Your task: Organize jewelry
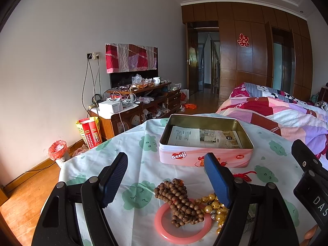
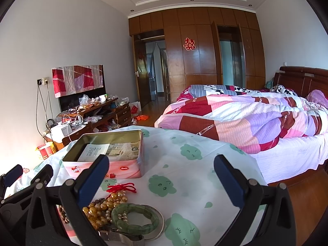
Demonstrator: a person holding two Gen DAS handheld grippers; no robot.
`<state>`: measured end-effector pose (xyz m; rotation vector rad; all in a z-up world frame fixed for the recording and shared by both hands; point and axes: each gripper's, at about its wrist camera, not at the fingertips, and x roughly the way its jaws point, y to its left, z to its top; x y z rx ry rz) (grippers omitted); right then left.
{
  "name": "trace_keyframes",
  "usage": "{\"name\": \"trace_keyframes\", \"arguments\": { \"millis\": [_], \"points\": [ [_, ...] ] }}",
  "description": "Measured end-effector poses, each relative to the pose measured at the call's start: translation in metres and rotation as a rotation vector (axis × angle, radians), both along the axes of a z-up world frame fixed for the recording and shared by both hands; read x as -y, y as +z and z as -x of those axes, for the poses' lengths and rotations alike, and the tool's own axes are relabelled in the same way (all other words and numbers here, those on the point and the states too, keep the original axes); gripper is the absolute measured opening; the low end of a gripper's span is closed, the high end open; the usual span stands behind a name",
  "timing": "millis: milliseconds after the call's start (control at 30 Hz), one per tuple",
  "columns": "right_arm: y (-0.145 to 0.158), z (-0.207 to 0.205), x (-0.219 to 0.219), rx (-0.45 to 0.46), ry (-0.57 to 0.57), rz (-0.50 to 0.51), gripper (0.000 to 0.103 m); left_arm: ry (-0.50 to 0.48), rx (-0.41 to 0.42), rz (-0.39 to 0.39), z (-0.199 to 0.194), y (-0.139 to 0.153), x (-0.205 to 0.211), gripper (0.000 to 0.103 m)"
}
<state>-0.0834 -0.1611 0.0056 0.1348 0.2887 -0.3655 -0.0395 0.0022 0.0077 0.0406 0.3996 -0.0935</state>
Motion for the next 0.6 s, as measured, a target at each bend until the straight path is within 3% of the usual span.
{"name": "trace_keyframes", "arguments": {
  "millis": [467, 600],
  "points": [
    [-0.0002, -0.0002, -0.0001, -0.001, -0.001, -0.002, 0.103, -0.002, -0.007, 0.002, 0.0009, -0.0024, -0.0020, 0.077],
    [-0.0025, 0.0024, 0.0041, 0.000, -0.015, -0.026, 0.103, -0.037, -0.047, 0.033, -0.0028, -0.0058, -0.0085, 0.077]
  ]
}}
